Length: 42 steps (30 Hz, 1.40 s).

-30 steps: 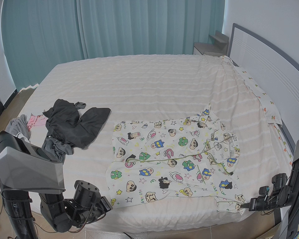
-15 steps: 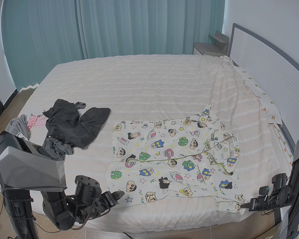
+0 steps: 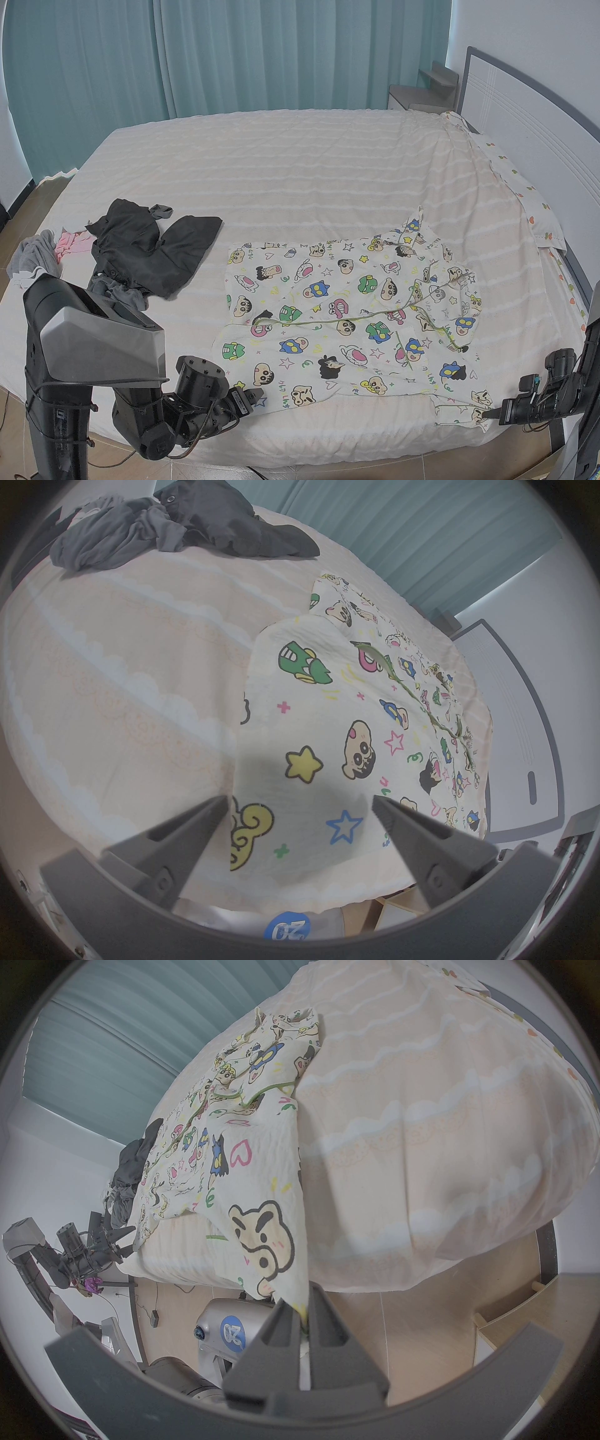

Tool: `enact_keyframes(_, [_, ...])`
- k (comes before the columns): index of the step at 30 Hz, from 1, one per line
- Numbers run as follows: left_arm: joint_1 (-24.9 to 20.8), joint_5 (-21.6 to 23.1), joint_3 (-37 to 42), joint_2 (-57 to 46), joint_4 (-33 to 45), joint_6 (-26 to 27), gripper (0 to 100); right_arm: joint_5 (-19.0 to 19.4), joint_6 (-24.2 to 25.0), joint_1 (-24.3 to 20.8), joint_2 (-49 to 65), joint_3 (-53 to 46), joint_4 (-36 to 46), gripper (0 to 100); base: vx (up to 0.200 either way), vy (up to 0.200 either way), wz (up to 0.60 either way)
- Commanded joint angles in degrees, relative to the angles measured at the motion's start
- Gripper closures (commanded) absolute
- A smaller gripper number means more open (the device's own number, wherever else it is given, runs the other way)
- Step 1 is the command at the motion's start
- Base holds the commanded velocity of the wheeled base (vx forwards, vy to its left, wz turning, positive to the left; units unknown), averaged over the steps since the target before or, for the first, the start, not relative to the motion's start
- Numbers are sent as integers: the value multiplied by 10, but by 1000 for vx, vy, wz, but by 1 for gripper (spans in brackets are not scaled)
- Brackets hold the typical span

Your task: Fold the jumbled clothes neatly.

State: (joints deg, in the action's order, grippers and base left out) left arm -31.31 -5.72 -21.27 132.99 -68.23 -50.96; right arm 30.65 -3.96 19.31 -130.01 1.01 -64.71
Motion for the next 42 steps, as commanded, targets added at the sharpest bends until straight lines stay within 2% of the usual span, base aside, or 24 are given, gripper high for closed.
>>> enact_keyframes(1, [-2, 0, -4, 14, 0, 0, 100, 0, 0, 0, -1, -10, 0, 100, 0, 0, 0])
enact_keyframes(11, [-2, -2, 7, 11, -1, -1, 100, 0, -5, 0, 4, -10, 13, 100, 0, 0, 0])
enact_keyframes(20, [-2, -2, 43, -22, -1, -3, 100, -1, -30, 0, 31, -10, 75, 100, 0, 0, 0])
enact_keyframes(28, [-3, -2, 83, -32, -3, -6, 100, -45, -52, -2, 42, -10, 110, 100, 0, 0, 0])
enact_keyframes(42, [-3, -3, 101, -32, -5, -27, 100, -48, -56, -5, 49, -10, 129, 100, 0, 0, 0])
